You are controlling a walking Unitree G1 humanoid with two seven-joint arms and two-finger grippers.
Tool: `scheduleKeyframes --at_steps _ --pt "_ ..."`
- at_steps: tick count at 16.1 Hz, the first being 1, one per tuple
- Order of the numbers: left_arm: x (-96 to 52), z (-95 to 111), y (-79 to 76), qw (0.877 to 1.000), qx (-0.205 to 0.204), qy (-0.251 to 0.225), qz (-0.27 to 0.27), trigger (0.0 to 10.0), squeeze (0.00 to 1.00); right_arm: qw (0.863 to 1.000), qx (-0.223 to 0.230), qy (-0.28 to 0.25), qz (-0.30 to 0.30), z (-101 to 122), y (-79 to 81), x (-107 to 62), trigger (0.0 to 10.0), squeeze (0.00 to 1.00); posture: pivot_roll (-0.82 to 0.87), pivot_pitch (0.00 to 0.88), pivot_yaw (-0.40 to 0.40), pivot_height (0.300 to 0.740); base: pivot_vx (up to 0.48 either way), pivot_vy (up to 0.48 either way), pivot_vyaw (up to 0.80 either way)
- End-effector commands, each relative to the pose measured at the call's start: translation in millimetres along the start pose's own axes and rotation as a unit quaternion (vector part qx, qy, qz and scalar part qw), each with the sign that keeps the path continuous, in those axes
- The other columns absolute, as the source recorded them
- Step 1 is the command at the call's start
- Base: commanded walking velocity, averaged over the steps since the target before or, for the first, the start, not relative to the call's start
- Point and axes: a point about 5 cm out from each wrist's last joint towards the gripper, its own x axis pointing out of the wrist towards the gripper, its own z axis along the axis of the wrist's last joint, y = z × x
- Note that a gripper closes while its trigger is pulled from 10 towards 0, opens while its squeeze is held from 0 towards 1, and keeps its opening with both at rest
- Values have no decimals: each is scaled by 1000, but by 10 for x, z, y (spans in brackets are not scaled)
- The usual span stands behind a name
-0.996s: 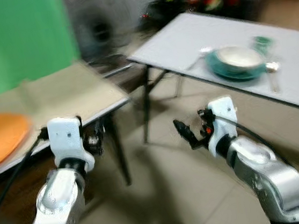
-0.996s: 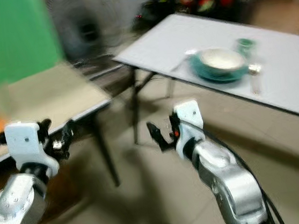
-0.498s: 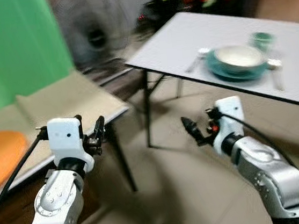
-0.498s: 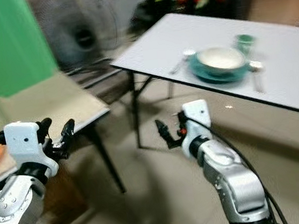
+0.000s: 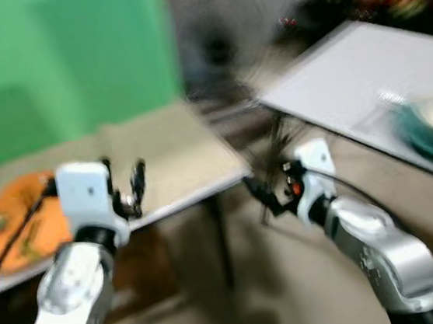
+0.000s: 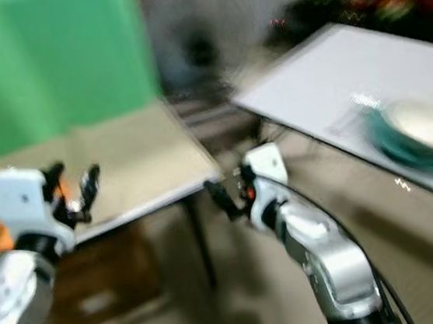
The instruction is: Setting the table
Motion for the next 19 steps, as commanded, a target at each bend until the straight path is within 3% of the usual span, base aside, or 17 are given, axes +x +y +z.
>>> scheduleKeyframes --at_steps 1,7,9,11,12,13,16,17,18,19 --pt "-2 -27 69 1000 7 13 15 10000 0 999 -4 -8 33 40 84 42 10000 0 35 0 -10 740 349 0 800" --pt "-5 -33 84 999 15 26 17 10000 0 998 -16 -3 62 21 101 74 10000 0 40 0 8 740 351 0 800" --pt "24 -84 90 999 14 45 24 10000 0 998 -23 -6 59 22 63 72 10000 0 39 0 6 740 330 0 400" --pt "91 -204 71 996 6 86 18 10000 0 999 2 1 43 20 -21 85 10000 0 33 0 -1 740 0 0 0" --pt "127 -267 80 994 -4 107 19 10000 235 999 -9 4 50 25 -29 87 10000 0 29 0 0 740 0 0 0" --pt "195 -371 141 989 -12 144 24 10000 1000 997 -25 8 76 46 -29 72 10000 0 25 0 -4 740 0 0 0" --pt "369 -467 383 977 -8 191 91 10000 1000 989 -56 10 134 97 -36 24 10000 0 15 0 -1 740 0 0 0" --pt "451 -501 521 968 -3 216 128 10000 1000 986 -69 18 153 117 -53 8 10000 0 2 0 2 740 0 0 0" --pt "526 -508 605 962 -10 230 148 10000 235 982 -82 27 168 130 -75 -4 10000 0 -2 0 4 740 0 0 0" --pt "585 -509 615 960 -22 238 144 10000 0 979 -90 32 177 142 -95 -16 10000 0 -5 0 3 740 0 0 0"
